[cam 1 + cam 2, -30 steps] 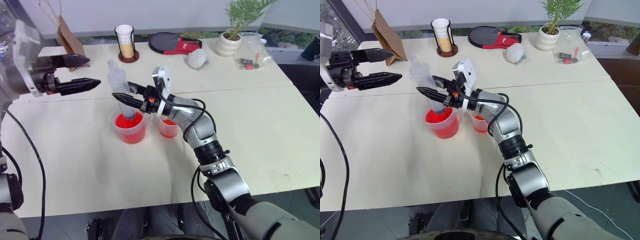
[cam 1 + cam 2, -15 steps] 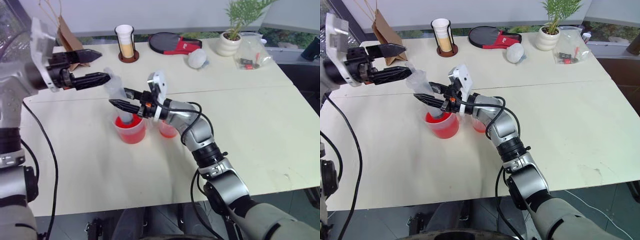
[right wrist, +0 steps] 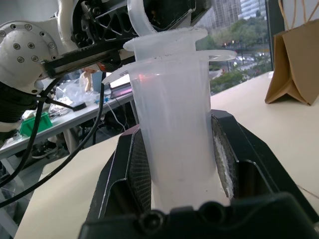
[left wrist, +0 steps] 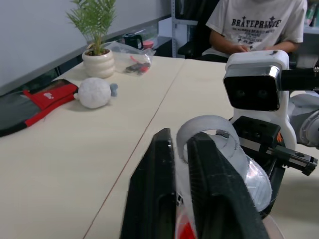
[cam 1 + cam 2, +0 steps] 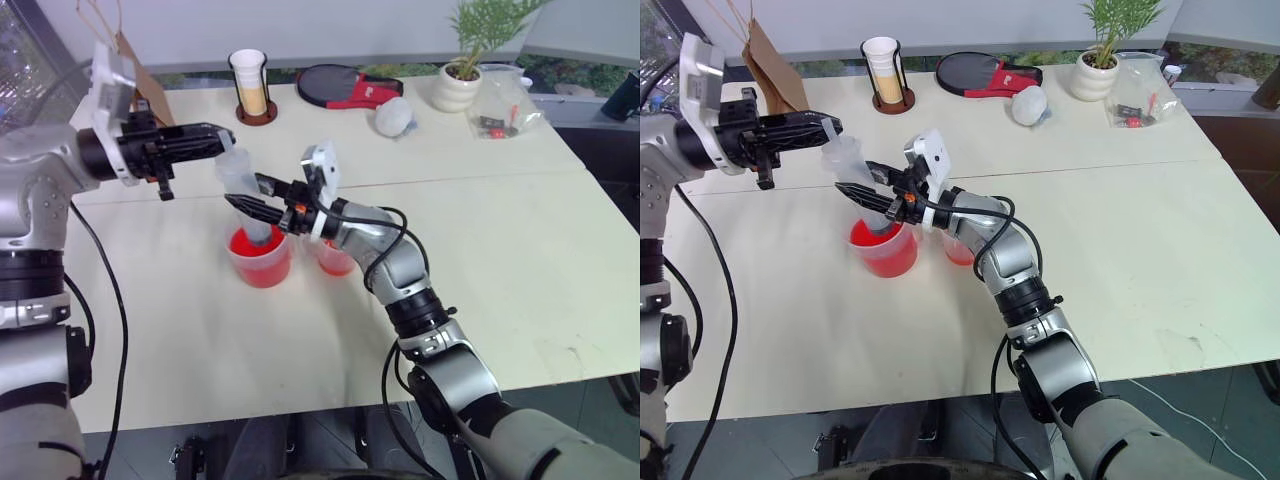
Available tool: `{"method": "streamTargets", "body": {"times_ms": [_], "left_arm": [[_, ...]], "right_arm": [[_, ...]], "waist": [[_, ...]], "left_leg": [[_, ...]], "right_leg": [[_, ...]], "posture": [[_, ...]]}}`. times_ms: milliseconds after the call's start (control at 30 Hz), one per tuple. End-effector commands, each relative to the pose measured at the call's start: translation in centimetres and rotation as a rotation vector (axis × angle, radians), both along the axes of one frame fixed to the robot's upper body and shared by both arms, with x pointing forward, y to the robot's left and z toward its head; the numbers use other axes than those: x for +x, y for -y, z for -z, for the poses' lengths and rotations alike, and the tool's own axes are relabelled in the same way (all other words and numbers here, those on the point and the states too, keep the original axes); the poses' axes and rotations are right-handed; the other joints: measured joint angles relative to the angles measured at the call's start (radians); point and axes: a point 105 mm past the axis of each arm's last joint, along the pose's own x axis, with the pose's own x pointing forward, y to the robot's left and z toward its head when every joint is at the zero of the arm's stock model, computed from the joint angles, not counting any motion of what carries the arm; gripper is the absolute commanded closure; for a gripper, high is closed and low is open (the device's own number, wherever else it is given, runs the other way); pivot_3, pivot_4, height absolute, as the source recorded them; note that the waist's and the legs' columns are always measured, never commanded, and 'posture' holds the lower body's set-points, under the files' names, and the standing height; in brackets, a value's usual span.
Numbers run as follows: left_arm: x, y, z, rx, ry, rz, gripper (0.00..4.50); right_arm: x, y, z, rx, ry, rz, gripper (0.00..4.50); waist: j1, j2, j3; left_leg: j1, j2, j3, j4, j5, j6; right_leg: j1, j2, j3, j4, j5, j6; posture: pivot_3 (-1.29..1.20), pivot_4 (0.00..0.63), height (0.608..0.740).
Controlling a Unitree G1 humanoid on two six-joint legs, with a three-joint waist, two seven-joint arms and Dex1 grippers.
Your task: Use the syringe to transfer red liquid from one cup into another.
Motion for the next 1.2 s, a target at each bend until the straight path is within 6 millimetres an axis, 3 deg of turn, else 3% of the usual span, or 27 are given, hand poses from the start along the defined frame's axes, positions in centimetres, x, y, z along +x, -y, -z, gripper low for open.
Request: {"method": "streamTargets", "body": {"times_ms": [33,267,633,733,833,933,1067,1200], "left_arm": [[-0.7,-0.6,-4.9,-0.070,0.150,-0.026,4.05],[-1.3,-0.7,-7.7,-0.114,0.215,-0.010,4.05],[-0.8,-1.0,-7.2,-0.112,0.183,-0.023,4.05],[-0.7,-1.5,-6.1,-0.092,0.142,-0.040,3.26],[-1.3,-2.6,-4.3,-0.038,0.086,-0.055,1.87],[-2.5,-3.7,-2.9,-0.021,0.028,-0.064,1.87],[-3.8,-5.5,-0.7,0.014,-0.060,-0.117,1.87],[-3.8,-6.8,-0.5,-0.023,-0.057,-0.191,1.87]], "right_arm": [[-1.6,-1.4,-0.4,-0.002,0.049,-0.068,3.11],[-1.9,-1.8,-0.1,-0.004,0.044,-0.080,3.11],[-1.7,-1.6,-0.4,0.009,0.046,-0.061,3.11],[-1.1,-0.9,-2.0,0.049,0.057,-0.034,3.11],[-0.4,0.5,-4.9,0.129,0.059,0.007,3.11],[-0.3,1.6,-7.0,0.175,0.063,0.021,3.11],[-0.3,2.5,-8.1,0.205,0.043,0.031,3.11],[-0.2,3.0,-8.8,0.250,-0.017,0.030,3.11]], "waist": [[0.002,0.000,0.000],[0.000,0.000,0.000],[0.000,0.000,0.000],[-0.001,0.000,0.000],[-0.009,0.000,0.000],[-0.019,0.000,0.000],[-0.022,0.000,0.000],[-0.016,0.000,0.000]], "left_leg": [[0.000,0.000,0.000,0.000,0.000,0.000],[0.000,0.000,0.000,0.000,0.000,0.000],[0.000,0.000,0.000,0.000,0.000,0.000],[0.000,0.000,0.000,0.000,0.000,0.000],[0.000,0.000,0.000,0.000,0.000,0.000],[0.000,0.000,-0.001,-0.001,0.000,0.000],[0.000,0.000,-0.002,-0.001,0.000,0.000],[0.000,0.000,-0.002,-0.001,0.000,0.000]], "right_leg": [[0.000,0.000,0.000,0.000,0.000,0.000],[0.000,0.000,0.000,0.000,0.000,0.000],[0.000,0.000,0.000,0.000,0.000,0.000],[0.000,0.000,0.000,0.000,0.000,0.000],[0.000,0.000,0.000,0.000,0.000,0.000],[-0.001,0.000,0.000,0.000,0.000,0.000],[0.000,0.000,0.000,0.000,0.000,0.000],[0.000,0.000,0.000,0.000,0.000,0.000]], "posture": [[0.00,0.150,0.740],[0.00,0.150,0.740],[0.00,0.150,0.740],[0.00,0.150,0.740],[0.00,0.150,0.740],[0.00,0.150,0.740],[0.00,0.150,0.740],[0.00,0.150,0.740]]}}
